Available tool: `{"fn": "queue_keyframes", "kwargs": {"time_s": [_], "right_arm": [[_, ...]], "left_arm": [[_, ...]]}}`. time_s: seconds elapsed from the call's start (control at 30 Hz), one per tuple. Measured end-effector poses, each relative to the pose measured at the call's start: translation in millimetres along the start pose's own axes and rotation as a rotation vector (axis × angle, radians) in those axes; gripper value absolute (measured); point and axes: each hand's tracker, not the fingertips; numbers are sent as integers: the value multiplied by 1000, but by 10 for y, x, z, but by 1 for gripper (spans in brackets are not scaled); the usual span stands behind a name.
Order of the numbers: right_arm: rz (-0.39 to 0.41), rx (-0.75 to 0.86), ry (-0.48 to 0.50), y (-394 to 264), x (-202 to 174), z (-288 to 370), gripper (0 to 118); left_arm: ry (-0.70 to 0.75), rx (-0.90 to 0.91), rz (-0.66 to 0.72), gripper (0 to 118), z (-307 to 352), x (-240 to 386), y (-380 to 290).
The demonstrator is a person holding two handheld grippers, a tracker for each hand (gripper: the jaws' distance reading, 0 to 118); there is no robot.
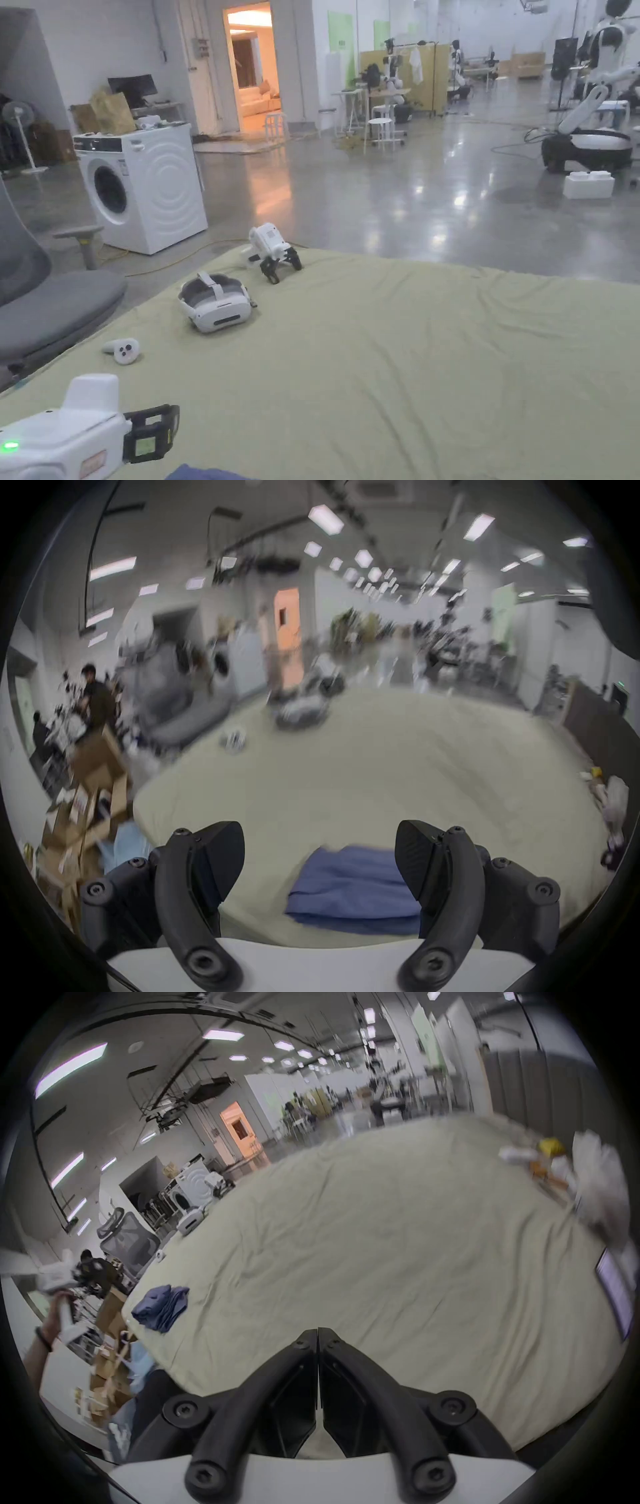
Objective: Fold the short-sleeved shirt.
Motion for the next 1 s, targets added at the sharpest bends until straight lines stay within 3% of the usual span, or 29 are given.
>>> {"fn": "queue_keyframes", "kwargs": {"time_s": [0.2, 0.3, 0.4, 0.43, 0.5, 0.53, 0.63, 1.0], "right_arm": [[113, 347, -79, 353, -276, 922, 0], [158, 470, -125, 399, -384, 1335, 0], [249, 534, -263, 454, -541, 1619, 0], [257, 530, -325, 477, -592, 1684, 0], [285, 560, -330, 477, -611, 1777, 0], [285, 568, -342, 464, -627, 1824, 0], [293, 574, -335, 428, -601, 1876, 0], [235, 590, -303, 448, -566, 1842, 0]], "left_arm": [[-139, 364, -142, 92, 1307, 1131, 98], [-152, 468, -272, 83, 1600, 1757, -15], [-233, 506, -277, 46, 1622, 2132, -73], [-253, 485, -262, 42, 1657, 2223, -78], [-277, 484, -237, 38, 1716, 2340, -94], [-274, 476, -230, 25, 1745, 2371, -71], [-312, 457, -181, 0, 1812, 2365, -87], [-256, 449, -140, 0, 1943, 2257, -146]]}}
